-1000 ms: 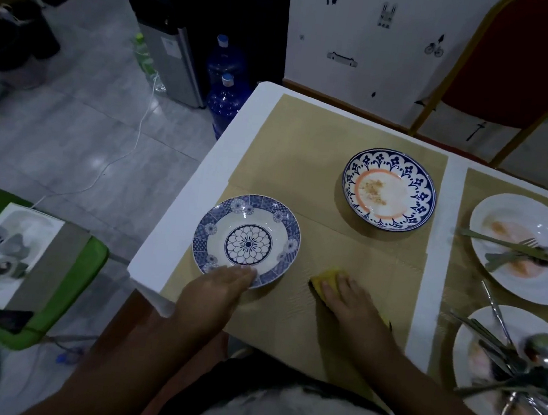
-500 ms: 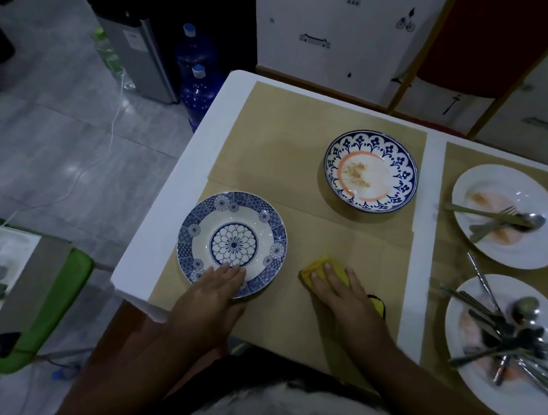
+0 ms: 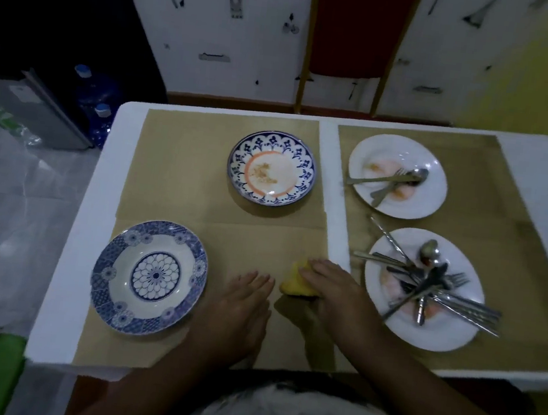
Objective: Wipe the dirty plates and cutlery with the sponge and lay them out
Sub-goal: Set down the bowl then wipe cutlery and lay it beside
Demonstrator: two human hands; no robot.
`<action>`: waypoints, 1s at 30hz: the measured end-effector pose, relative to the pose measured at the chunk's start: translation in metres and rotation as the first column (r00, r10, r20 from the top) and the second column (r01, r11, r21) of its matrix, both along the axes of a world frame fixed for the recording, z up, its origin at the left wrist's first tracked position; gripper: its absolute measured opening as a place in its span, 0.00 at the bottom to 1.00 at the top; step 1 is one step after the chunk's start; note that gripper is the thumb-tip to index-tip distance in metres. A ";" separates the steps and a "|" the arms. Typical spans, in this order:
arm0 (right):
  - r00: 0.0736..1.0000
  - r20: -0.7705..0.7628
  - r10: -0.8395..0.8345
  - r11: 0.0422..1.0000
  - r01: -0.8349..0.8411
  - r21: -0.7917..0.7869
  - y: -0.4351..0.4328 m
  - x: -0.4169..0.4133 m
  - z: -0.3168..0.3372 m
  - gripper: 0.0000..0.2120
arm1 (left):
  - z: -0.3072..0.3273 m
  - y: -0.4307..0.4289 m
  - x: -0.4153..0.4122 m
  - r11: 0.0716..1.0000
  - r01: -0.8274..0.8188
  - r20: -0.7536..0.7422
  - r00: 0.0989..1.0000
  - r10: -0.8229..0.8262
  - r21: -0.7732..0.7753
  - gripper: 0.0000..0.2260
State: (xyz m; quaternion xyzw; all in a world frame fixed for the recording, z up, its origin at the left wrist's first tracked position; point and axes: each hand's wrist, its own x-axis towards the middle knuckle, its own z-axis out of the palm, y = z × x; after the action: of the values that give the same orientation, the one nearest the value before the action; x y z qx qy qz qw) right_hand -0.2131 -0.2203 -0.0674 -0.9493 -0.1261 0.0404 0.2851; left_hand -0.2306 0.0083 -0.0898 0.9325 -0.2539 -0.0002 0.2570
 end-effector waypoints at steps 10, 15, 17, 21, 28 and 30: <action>0.917 -0.083 -0.389 0.915 0.396 0.083 -0.118 -0.026 0.032 0.32 | 0.030 -0.149 0.022 0.994 0.103 -0.165 0.980 -0.110 -0.047 0.17; 0.850 -0.109 -0.515 0.842 0.525 0.120 -0.159 -0.034 0.047 0.31 | 0.032 -0.218 0.026 0.999 0.050 -0.314 0.948 -0.053 -0.017 0.10; 0.837 -0.124 -0.533 0.826 0.547 0.140 -0.173 -0.036 0.052 0.30 | 0.027 -0.238 0.028 1.000 0.009 -0.349 0.937 0.001 0.029 0.09; 0.822 -0.167 -0.545 0.806 0.568 0.167 -0.201 -0.037 0.053 0.29 | 0.015 -0.264 0.030 0.991 -0.055 -0.408 0.908 0.099 0.118 0.11; 0.756 -0.296 -0.584 0.726 0.649 0.226 -0.225 -0.027 0.032 0.28 | 0.014 -0.268 0.036 0.978 -0.141 -0.531 0.823 0.203 0.154 0.11; 0.753 -0.298 -0.587 0.707 0.656 0.264 -0.221 -0.019 0.032 0.28 | 0.021 -0.264 0.038 0.977 -0.167 -0.581 0.785 0.215 0.135 0.10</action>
State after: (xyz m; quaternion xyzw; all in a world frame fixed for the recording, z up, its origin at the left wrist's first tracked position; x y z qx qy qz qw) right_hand -0.2323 -0.4417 -0.0351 -0.8601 0.2254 0.0093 0.4575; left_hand -0.1925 -0.2560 -0.0692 0.9156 -0.0650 -0.2748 0.2863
